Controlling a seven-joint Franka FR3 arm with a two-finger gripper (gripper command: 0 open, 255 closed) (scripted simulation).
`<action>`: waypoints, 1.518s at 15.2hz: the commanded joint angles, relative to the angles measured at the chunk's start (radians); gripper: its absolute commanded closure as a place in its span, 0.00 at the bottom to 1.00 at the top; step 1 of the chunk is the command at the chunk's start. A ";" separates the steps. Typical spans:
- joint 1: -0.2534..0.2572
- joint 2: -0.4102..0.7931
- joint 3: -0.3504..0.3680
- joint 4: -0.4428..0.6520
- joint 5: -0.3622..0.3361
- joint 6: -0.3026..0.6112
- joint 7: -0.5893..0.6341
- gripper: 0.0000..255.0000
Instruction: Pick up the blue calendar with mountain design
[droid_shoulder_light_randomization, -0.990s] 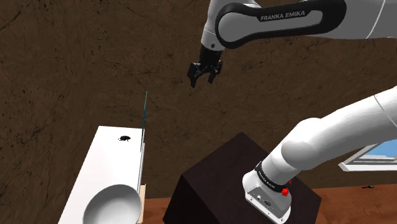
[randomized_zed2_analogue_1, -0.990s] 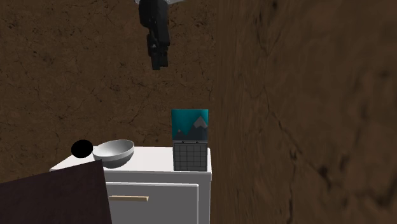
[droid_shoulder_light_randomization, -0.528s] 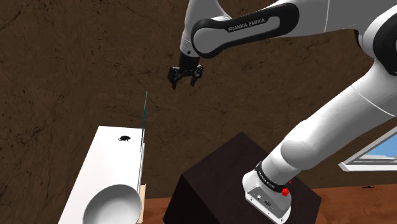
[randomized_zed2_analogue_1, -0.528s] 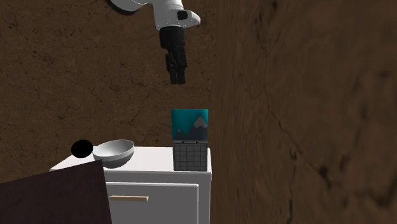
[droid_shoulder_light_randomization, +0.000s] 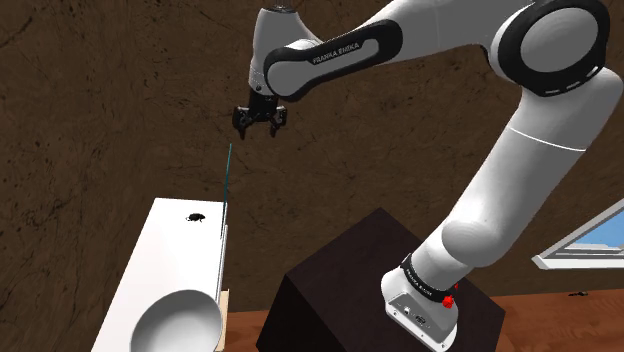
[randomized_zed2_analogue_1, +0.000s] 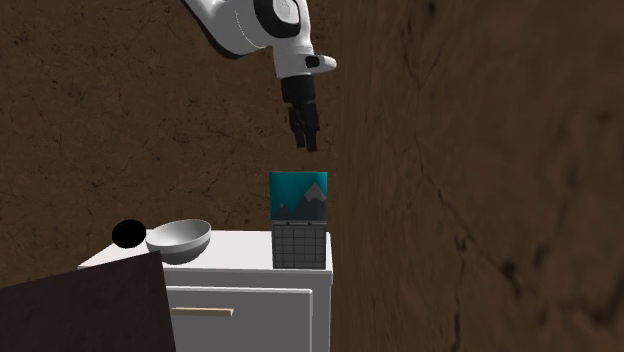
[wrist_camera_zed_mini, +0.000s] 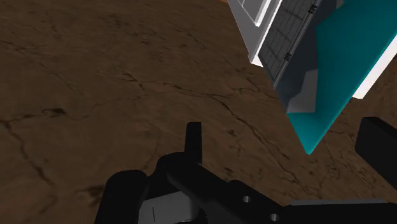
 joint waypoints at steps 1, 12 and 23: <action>0.017 0.090 -0.007 0.082 -0.042 0.009 0.051 0.00; -0.047 0.383 0.096 0.320 -0.250 0.033 0.227 0.00; -0.134 0.435 0.195 0.342 -0.338 0.017 0.269 1.00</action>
